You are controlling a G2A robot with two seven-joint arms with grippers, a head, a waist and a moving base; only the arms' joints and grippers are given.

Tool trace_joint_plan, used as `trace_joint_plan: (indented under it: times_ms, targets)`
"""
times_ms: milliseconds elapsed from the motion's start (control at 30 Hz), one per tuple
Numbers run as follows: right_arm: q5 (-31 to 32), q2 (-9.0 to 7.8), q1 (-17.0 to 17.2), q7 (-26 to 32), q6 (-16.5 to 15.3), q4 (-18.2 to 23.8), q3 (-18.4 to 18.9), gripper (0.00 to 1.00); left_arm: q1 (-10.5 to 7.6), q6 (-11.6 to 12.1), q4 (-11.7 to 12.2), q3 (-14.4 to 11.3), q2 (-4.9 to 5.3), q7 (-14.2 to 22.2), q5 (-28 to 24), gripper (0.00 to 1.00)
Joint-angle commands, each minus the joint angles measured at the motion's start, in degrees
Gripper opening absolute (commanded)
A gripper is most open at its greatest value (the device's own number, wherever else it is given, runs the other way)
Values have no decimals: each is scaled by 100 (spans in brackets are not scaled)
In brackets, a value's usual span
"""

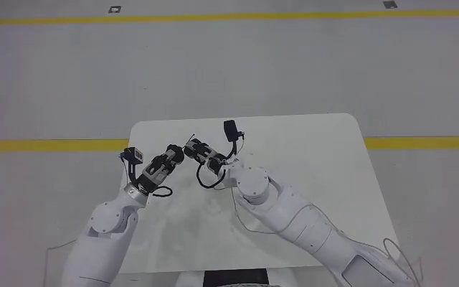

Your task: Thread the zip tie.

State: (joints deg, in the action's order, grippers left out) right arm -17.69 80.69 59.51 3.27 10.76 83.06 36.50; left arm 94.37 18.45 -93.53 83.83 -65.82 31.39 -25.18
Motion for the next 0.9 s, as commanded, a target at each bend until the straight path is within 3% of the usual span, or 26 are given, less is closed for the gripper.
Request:
trace_joint_plan:
  times_ms: [0, 200, 300, 600, 700, 733, 800, 867]
  targets:
    - [38, 14, 18, 8, 17, 5, 28, 0, -1, -2, 4, 0, 3, -1, 8, 0]
    - [154, 50, 96, 77, 32, 46, 128, 0, 27, -11, 15, 12, 16, -10, 48, 0]
    - [212, 62, 137, 156, 35, 69, 175, 100, 49, -11, 12, 31, 23, -14, 52, 0]
    - [541, -6, 354, 487, 19, 313, 489, 100, 135, -14, -59, 112, 59, 246, -36, 0]
    - [665, -93, 419, 1171, -341, 344, 669, 100, 166, -156, -98, 221, 97, 638, -191, 0]
    - [646, -146, 395, 1813, -547, 253, 753, 100, 165, -263, -94, 307, 125, 936, -271, 0]
    - [754, -219, 287, 2675, -671, 114, 841, 100, 151, -276, 12, 531, 171, 1170, -252, 0]
    - [676, -237, 273, 2919, -749, 76, 899, 100, 122, -373, 111, 759, 213, 1445, -430, 0]
